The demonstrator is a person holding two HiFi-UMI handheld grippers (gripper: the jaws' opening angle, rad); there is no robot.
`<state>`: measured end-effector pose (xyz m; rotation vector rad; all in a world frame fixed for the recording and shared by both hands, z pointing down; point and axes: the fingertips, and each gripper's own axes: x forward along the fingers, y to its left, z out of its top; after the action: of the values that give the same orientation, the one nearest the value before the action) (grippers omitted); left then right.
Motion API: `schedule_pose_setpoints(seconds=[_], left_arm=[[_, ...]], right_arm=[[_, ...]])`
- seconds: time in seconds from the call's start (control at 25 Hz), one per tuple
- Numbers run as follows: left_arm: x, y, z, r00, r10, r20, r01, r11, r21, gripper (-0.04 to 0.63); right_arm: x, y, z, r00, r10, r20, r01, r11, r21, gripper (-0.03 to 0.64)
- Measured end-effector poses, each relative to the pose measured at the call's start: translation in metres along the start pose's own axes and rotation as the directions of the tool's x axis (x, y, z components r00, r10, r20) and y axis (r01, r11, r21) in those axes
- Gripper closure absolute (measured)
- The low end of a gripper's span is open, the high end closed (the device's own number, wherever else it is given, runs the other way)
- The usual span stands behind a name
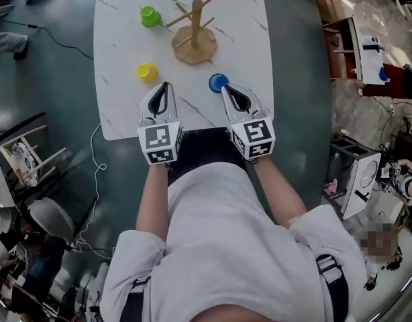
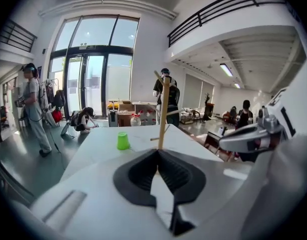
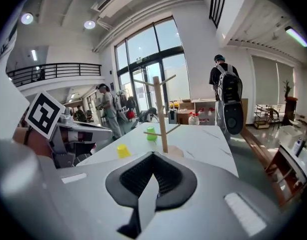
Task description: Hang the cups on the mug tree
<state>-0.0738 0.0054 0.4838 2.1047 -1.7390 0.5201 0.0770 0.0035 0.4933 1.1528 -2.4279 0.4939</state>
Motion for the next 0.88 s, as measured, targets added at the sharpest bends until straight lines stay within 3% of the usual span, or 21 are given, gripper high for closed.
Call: schedule_pose_setpoints(seconds=[0.24,0.56,0.64,0.88], left_arm=[[0.037,-0.02,-0.012,0.997,-0.042,-0.058,0.045,0.997,0.058,0.592],[0.048,-0.041,-0.033,0.992,-0.059,-0.112,0.063,0.997,0.034,0.592],[0.046,-0.042,-0.038,0.991,-0.052,-0.123,0.056,0.998,0.03,0.592],[0.048,-0.038,-0.042,0.99,-0.031,-0.138,0.034,0.999,0.025,0.592]], right_arm=[[0.015,-0.028,-0.026,0.996,-0.059,-0.069,0.058,0.998,-0.027,0.617],[0.023,-0.043,-0.058,0.988,-0.083,-0.131,0.081,0.996,-0.024,0.609],[0.027,-0.044,-0.063,0.986,-0.075,-0.148,0.074,0.997,-0.01,0.535],[0.043,-0.047,-0.073,0.978,-0.07,-0.198,0.075,0.997,0.02,0.415]])
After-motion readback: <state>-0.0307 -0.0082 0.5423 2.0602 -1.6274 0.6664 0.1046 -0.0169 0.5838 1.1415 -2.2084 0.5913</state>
